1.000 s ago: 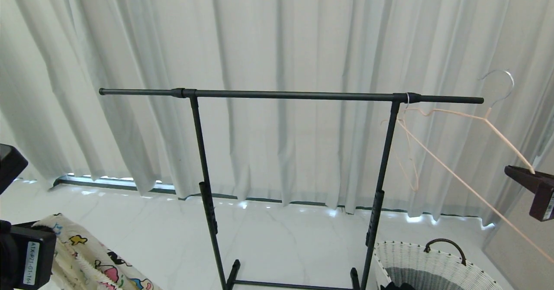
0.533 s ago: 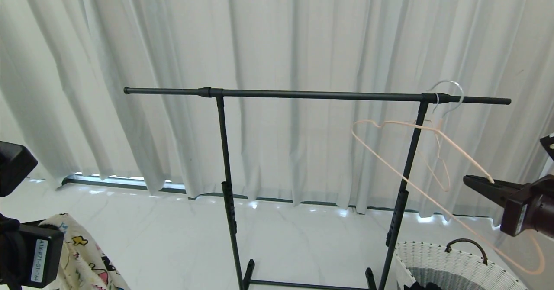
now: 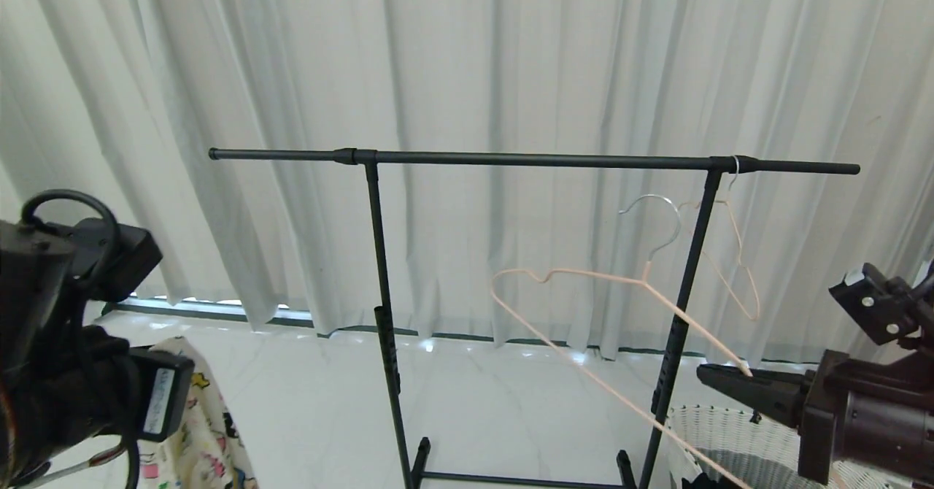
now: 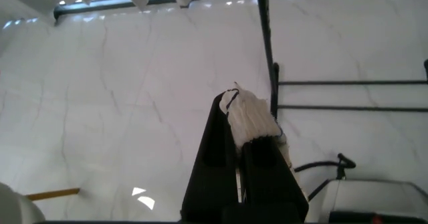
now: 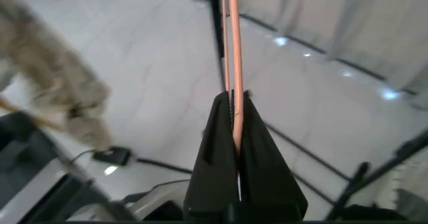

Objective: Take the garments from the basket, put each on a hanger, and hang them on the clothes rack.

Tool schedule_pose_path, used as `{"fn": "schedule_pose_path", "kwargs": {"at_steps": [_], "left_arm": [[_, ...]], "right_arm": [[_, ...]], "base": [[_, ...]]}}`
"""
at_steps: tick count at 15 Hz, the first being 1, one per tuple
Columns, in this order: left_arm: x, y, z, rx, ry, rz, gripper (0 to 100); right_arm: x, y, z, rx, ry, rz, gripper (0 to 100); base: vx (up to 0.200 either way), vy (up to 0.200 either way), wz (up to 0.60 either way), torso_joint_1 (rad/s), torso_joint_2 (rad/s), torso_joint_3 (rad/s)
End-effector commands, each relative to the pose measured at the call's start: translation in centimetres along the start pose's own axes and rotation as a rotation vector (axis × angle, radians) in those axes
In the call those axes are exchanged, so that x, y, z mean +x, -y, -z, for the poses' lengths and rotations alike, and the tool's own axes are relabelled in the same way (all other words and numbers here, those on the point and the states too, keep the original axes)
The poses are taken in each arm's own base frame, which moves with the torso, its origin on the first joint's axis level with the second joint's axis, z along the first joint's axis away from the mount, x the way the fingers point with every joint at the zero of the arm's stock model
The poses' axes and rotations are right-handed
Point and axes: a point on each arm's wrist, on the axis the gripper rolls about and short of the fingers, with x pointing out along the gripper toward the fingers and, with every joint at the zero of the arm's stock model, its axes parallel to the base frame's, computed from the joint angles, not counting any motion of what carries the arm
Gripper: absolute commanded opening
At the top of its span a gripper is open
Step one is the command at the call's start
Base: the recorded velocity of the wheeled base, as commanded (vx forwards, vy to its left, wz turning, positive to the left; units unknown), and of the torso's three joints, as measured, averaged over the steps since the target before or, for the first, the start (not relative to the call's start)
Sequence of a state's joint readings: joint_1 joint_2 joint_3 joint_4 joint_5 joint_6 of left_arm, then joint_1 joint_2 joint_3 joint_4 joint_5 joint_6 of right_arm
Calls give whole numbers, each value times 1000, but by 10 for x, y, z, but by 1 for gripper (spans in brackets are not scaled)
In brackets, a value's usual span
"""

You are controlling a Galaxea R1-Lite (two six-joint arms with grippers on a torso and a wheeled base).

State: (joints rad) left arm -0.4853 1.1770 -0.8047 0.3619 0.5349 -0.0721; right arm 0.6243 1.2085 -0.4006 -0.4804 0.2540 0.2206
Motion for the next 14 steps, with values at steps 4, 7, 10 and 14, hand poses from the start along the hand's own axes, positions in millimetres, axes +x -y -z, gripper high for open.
{"fn": "schedule_pose_path", "kwargs": {"at_steps": [4, 7, 10, 14], "left_arm": [[59, 34, -50, -66, -26, -20, 0], [80, 44, -79, -174, 2, -59, 0], [80, 53, -89, -197, 24, -39, 0], [75, 64, -88, -208, 32, -6, 0]], "right_arm": [[-1, -36, 11, 15, -53, -211, 0], [-5, -50, 8, 37, -23, -300, 0], [2, -51, 8, 41, -33, -303, 0], [15, -56, 3, 36, -38, -320, 0]], "base": [[0, 0, 0, 0, 0, 0], [0, 0, 0, 0, 0, 0], [0, 0, 0, 0, 0, 0], [0, 0, 0, 0, 0, 0]]}}
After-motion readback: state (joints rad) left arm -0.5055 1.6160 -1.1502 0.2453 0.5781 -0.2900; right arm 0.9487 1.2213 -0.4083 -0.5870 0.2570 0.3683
